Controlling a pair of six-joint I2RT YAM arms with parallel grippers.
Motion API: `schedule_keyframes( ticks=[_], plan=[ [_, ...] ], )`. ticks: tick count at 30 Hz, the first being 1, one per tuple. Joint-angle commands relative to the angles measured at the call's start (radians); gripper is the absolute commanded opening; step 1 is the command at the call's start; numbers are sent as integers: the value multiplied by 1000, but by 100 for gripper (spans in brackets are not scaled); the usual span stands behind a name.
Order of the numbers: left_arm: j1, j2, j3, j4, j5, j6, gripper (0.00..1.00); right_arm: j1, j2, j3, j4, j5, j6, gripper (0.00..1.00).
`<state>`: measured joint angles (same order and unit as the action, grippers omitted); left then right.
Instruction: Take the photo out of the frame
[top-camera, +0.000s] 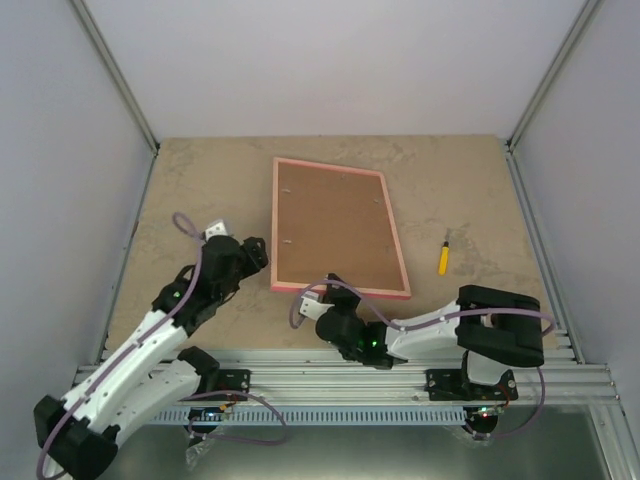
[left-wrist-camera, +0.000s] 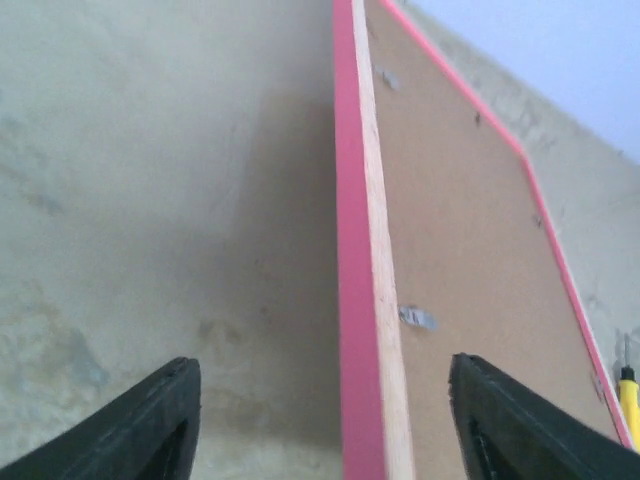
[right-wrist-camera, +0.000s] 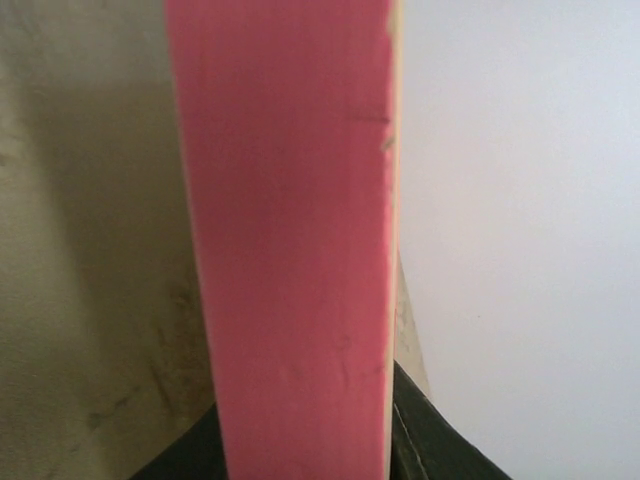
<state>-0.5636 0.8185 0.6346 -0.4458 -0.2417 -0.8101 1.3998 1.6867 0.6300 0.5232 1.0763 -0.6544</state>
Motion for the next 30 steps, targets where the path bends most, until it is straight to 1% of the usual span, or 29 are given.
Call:
schedule_keyframes(
  ticks=[1,4,7,10,12,17,21,27,30],
  plan=[
    [6,-145,-14,-34,-131,-60,77,-8,-98,-11,118,-37,91,1],
    [5,-256,-35,-43,-183,-87,87,-12,-160,-21,137,-73,110,0],
    [6,-326,-59,-46,-214,-107,91,-16,-218,-35,173,-110,121,1],
    [4,-373,-92,-22,-205,-127,97,-22,-274,-49,206,-159,145,0],
    [4,-386,-112,-6,-194,-138,99,-26,-306,-61,235,-190,156,1],
    [5,-393,-162,55,-140,-158,100,-44,-380,-75,264,-284,231,1],
    [6,-392,-199,99,-105,-183,100,-72,-446,-91,282,-376,333,1],
    [5,-376,-243,158,-46,-212,100,-135,-525,-146,319,-443,543,0],
    [5,-356,-252,178,-21,-217,100,-181,-569,-180,314,-476,701,1]
  ],
)
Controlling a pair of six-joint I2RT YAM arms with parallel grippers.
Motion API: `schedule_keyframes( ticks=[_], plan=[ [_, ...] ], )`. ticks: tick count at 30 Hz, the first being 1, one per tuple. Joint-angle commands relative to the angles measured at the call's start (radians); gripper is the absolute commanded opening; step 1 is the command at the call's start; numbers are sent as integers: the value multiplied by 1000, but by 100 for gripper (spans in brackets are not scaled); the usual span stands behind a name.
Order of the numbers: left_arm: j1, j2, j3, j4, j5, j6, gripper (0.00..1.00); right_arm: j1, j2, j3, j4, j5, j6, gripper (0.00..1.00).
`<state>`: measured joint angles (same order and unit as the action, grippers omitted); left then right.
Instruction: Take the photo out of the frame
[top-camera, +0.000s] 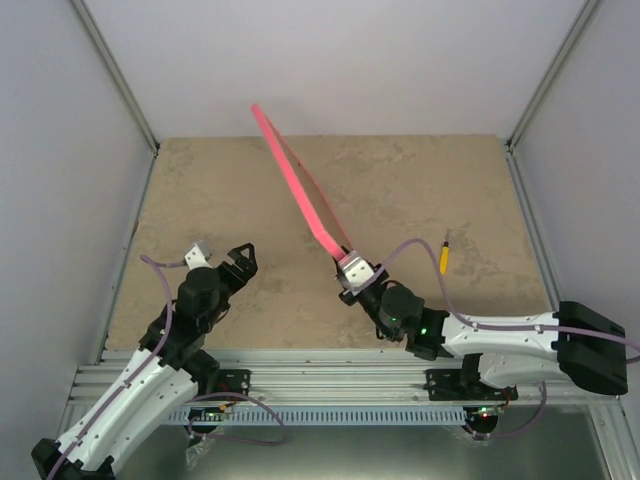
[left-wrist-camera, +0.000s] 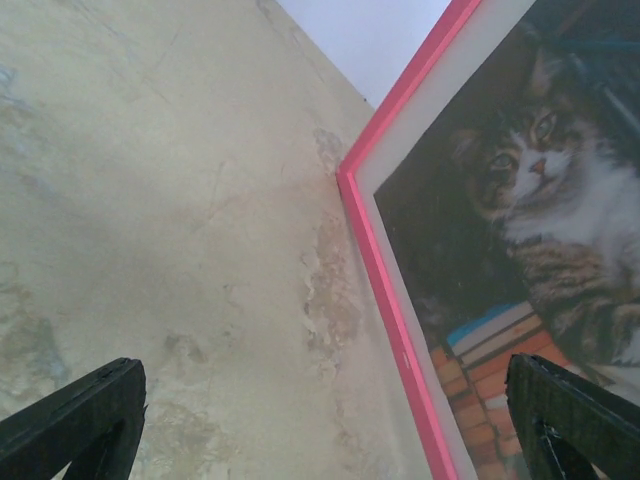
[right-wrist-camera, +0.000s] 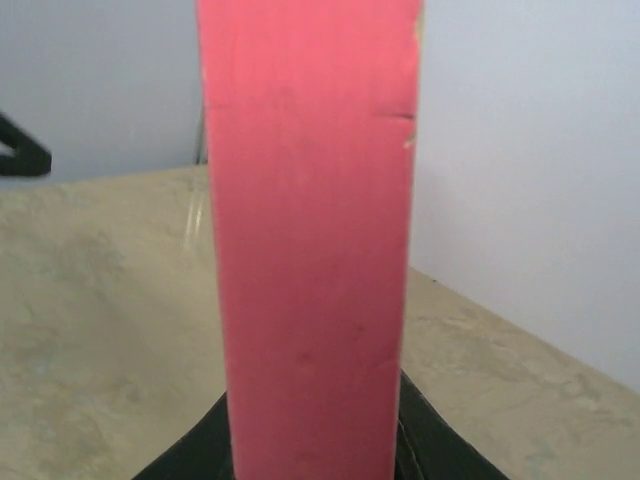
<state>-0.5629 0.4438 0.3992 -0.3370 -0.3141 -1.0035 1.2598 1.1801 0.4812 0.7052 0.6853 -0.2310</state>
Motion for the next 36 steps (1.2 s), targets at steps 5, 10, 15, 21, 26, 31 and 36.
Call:
schedule_keyframes(
  ticks=[5,10,15,21,26,31,36],
  plan=[
    [5,52,-21,91,78,-26,100,-140,-154,-93,94,-174,525,1],
    [4,71,-31,113,94,-27,100,-227,-219,-144,74,-293,701,1],
    [3,86,-35,120,100,-34,100,-282,-261,-185,62,-361,832,0],
    [4,128,-48,145,127,-56,100,-298,-308,-269,-27,-305,1134,0],
    [5,170,-71,184,163,-76,100,-297,-332,-348,-116,-208,1408,1],
    [5,222,-77,204,188,-86,100,-298,-338,-363,-245,-142,1619,1],
    [3,277,-82,234,209,-90,100,-298,-313,-357,-407,-128,1812,1]
  ],
)
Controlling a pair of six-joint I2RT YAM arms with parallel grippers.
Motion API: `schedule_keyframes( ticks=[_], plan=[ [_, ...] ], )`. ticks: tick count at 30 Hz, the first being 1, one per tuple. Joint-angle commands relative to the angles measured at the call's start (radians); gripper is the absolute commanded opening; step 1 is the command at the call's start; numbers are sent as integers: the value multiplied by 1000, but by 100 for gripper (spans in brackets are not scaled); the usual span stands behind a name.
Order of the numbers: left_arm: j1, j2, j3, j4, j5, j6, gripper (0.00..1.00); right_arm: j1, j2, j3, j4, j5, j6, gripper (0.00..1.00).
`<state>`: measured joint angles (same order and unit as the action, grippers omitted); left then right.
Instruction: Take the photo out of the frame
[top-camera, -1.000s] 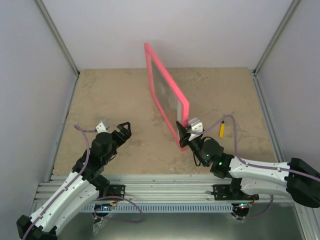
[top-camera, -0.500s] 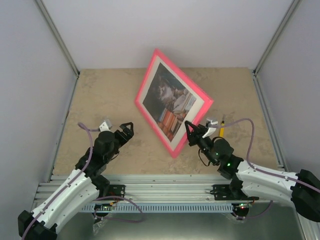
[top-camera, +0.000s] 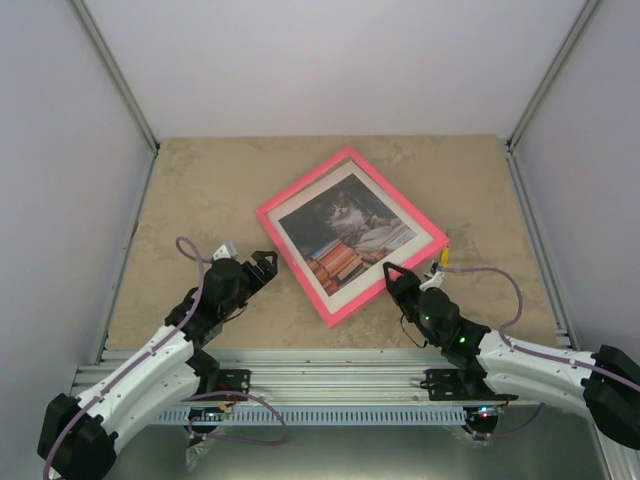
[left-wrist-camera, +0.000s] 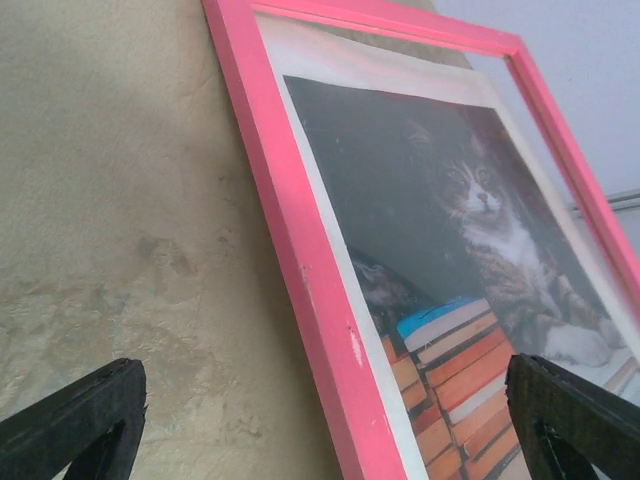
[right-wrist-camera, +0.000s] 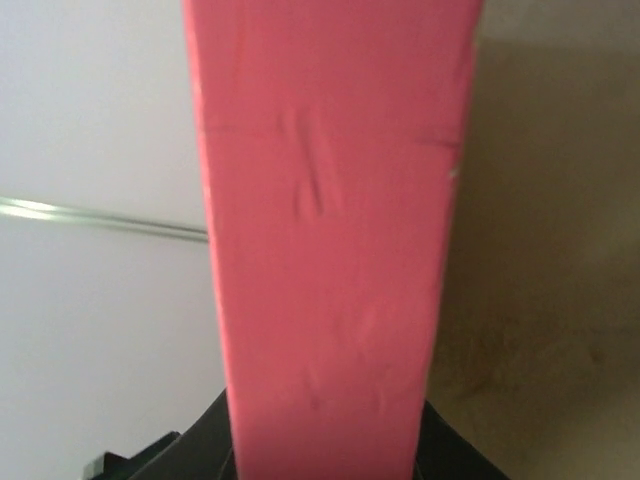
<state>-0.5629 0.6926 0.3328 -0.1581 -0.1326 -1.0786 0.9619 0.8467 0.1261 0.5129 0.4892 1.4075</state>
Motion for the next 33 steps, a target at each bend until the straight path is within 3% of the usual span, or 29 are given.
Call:
schedule_keyframes(
  ticks=[1,5,13,20,26,33],
  plan=[
    [4,41,-17,62,31,-16,100,0,28,1,-245,67,223,1],
    [4,96,-18,92,59,-17,100,0,47,8,-341,64,348,1],
    [4,198,-20,154,107,-18,100,0,86,12,-380,22,426,0],
    [4,338,-57,331,176,-79,98,0,143,48,-445,-21,472,3],
    [4,499,-52,487,232,-119,91,0,185,58,-452,-70,483,7],
    [5,627,-35,581,267,-135,71,0,206,70,-496,-116,494,19]
  ],
)
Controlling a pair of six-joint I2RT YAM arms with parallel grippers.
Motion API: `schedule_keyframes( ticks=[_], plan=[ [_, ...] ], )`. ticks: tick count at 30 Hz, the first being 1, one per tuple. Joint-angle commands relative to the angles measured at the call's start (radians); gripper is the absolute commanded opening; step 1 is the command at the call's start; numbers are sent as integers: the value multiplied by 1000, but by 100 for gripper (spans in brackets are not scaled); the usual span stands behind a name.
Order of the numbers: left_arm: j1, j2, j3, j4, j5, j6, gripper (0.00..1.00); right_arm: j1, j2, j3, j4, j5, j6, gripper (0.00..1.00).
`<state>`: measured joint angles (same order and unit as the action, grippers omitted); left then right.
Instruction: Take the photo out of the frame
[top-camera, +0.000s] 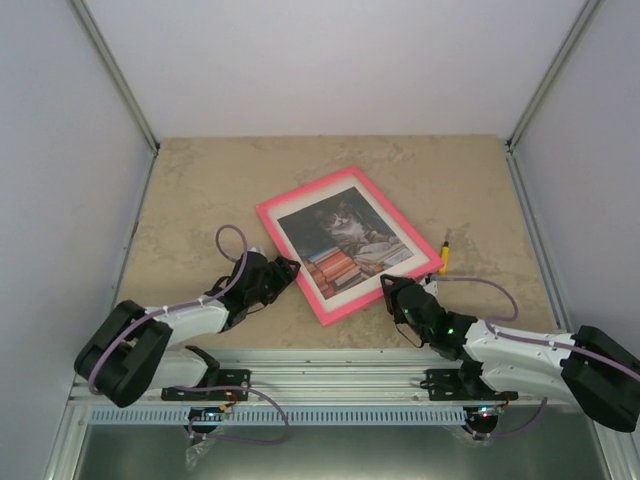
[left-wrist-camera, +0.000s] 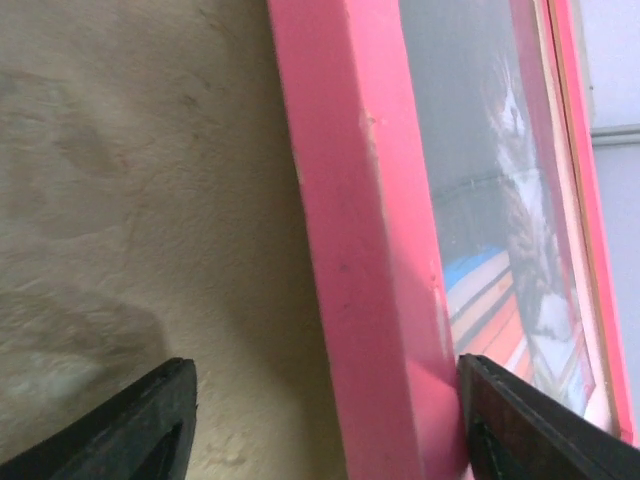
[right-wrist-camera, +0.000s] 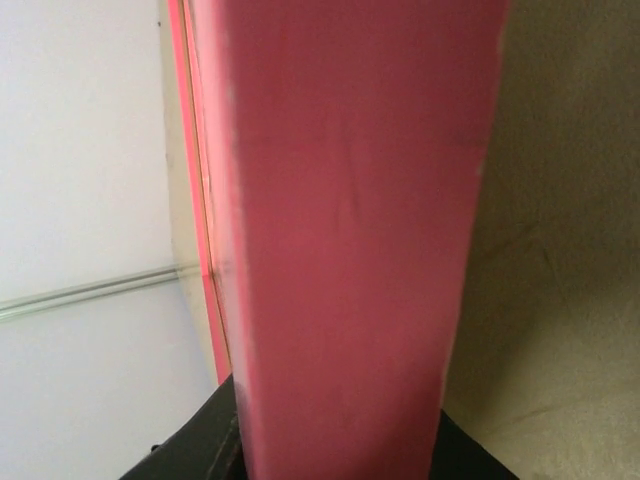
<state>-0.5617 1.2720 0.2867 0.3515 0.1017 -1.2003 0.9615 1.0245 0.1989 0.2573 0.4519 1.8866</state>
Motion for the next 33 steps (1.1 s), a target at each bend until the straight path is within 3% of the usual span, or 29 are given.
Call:
schedule_keyframes(
  ticks=[1,9,15,19,26,33],
  plan=[
    [4,58,12,76,34,-13,68,0,27,-3,-245,-84,16,24],
    [4,61,13,35,3,4,67,0,-7,7,-327,-127,14,55],
    [3,23,-1,-16,-27,16,72,0,-41,46,-439,-154,-7,82],
    [4,-11,4,-77,-62,38,76,0,-83,60,-522,-160,-31,94],
    [3,-55,39,-191,-98,99,84,0,-199,98,-624,-110,-230,98],
    [2,-41,92,-250,-97,156,88,-72,-178,256,-603,-88,-767,98]
  ],
)
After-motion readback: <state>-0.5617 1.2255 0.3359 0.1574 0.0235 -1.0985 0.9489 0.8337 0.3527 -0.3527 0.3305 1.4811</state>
